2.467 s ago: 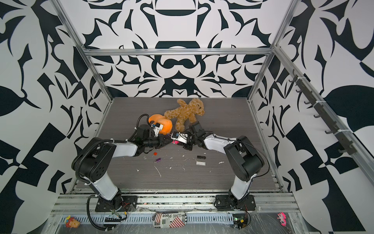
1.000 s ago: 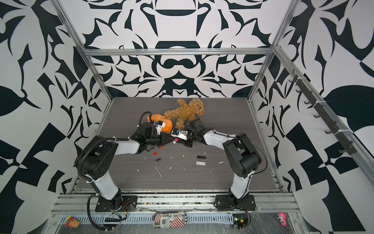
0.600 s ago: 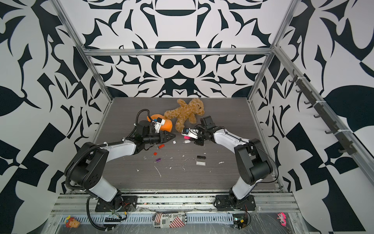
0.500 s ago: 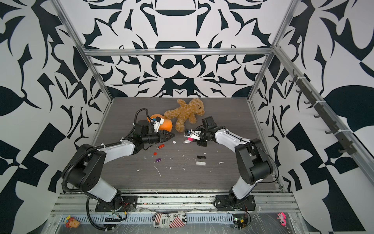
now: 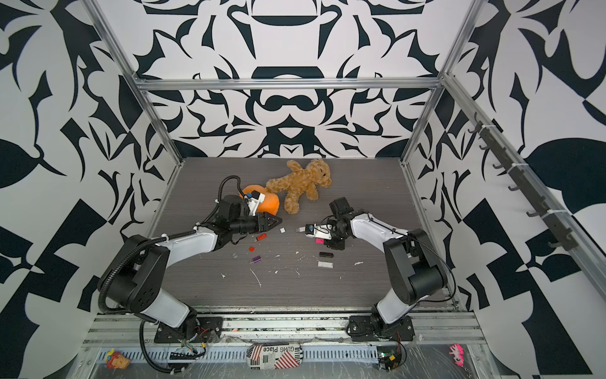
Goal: Close the usb drive cover
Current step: Place the USB drive at the center of the board.
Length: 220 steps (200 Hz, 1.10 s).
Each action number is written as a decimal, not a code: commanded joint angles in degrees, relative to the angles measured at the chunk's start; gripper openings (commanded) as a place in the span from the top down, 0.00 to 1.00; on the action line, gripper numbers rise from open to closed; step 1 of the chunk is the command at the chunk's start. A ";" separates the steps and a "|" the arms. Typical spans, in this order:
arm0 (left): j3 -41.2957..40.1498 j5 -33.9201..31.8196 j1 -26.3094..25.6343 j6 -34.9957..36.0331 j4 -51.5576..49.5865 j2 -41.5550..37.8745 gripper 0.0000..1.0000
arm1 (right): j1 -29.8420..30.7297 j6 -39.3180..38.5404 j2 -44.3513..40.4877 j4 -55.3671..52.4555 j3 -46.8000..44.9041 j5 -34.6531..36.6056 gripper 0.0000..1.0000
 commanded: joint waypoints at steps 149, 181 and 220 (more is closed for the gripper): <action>0.17 0.46 0.09 -0.52 0.23 1.82 0.53 | -0.25 1.28 1.68 -0.70 -1.69 1.01 0.82; 0.39 0.69 0.09 -0.44 0.07 1.90 0.53 | -0.30 1.64 1.87 -0.26 -1.73 2.11 0.69; 0.69 0.86 0.10 0.00 -0.46 1.88 0.53 | -0.95 1.64 0.77 -0.29 -1.78 2.61 0.63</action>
